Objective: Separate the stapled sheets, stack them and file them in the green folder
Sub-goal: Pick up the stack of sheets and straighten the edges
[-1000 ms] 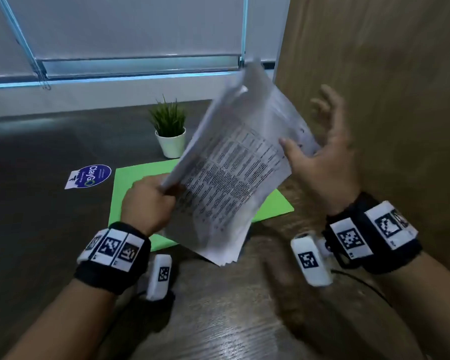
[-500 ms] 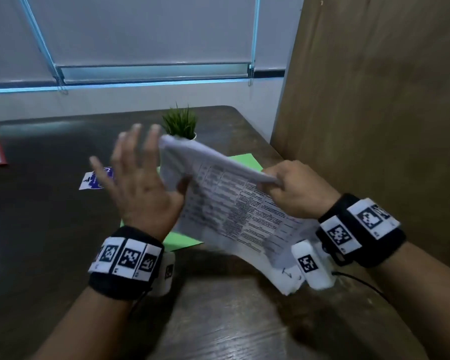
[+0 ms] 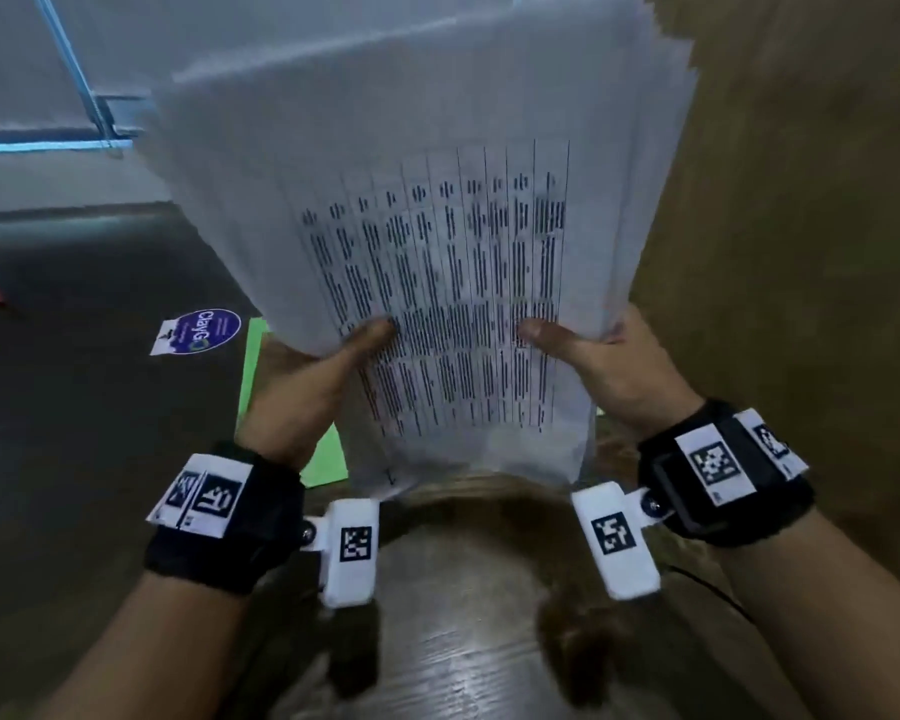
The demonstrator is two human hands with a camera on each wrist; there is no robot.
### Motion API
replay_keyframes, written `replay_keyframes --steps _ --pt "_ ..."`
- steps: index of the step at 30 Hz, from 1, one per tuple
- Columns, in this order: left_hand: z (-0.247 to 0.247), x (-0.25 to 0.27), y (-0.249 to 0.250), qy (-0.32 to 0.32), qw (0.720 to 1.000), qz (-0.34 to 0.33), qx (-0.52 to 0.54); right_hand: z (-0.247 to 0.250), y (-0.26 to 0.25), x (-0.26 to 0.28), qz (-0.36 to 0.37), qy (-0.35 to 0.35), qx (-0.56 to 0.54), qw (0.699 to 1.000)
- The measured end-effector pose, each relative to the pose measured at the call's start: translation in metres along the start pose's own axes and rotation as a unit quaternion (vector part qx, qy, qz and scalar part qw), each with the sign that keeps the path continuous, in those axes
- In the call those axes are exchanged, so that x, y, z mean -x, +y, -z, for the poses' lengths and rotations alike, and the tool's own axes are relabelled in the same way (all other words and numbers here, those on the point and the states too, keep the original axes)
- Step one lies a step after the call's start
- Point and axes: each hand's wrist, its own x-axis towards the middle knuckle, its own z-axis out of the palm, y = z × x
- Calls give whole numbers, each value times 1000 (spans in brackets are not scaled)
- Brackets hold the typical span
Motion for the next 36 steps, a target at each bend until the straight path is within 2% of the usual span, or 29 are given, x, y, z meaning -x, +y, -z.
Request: replay_keyframes --steps 6,15,19,22,25,27,30,32,34,36 --pt "9 11 -17 -24 1000 13 -1 1 21 9 -51 -26 -38 998" --pt "11 -11 20 -92 995 -39 10 4 9 4 -27 -69 -69 995" --pt "-9 -23 44 -43 996 -82 -5 0 -5 -2 12 -33 -32 999" --pt "-13 -24 49 -19 995 -101 5 3 -9 0 24 -32 -70 997" --pt "-4 -10 25 -34 998 -56 -16 6 13 12 -26 -91 -45 994" --pt "2 4 -7 -63 995 10 -72 3 38 22 -71 -128 14 989" --pt "7 15 -41 -42 987 114 -102 -10 57 27 -108 -84 71 988" --pt "1 9 -37 -6 987 92 -129 -17 49 21 -106 -42 92 989" --pt "-10 3 -18 21 989 22 -146 -22 32 15 -75 -4 76 994" --pt "-19 0 1 35 990 -48 -130 -24 13 11 -11 11 21 1000"
